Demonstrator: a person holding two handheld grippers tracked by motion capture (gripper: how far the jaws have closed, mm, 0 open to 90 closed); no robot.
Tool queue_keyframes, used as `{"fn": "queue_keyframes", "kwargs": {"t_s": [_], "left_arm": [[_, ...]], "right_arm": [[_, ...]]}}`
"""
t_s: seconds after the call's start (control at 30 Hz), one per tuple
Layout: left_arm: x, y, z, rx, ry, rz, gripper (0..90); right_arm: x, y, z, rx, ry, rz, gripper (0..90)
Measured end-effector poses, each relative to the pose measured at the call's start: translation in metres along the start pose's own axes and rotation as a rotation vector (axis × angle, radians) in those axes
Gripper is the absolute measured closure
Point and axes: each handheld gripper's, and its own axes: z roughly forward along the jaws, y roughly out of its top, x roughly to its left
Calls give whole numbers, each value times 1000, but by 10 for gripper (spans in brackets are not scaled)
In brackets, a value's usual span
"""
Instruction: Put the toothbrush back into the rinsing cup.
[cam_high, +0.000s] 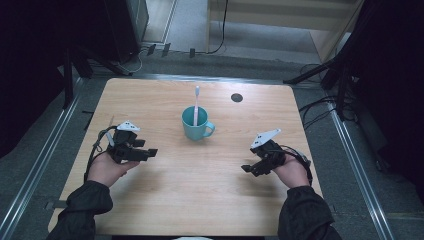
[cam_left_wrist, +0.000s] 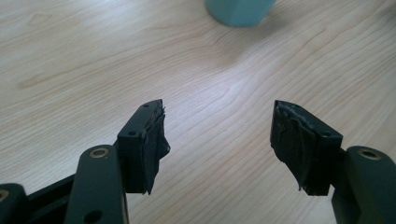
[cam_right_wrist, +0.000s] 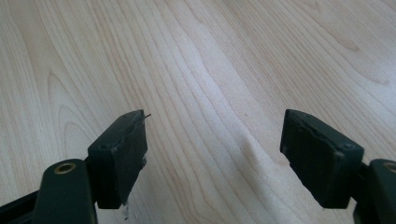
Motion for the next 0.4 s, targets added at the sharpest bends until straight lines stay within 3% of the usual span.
{"fn": "queue_keyframes", "kwargs": {"t_s": [0.17, 0.4], "left_arm": [[5, -4, 3, -4, 1, -35, 347], [5, -4, 4, -5, 8, -30, 315]], "right_arm": [[1, 0, 0, 3, -1, -1, 229], [1, 0, 0, 5, -1, -5, 228]]}}
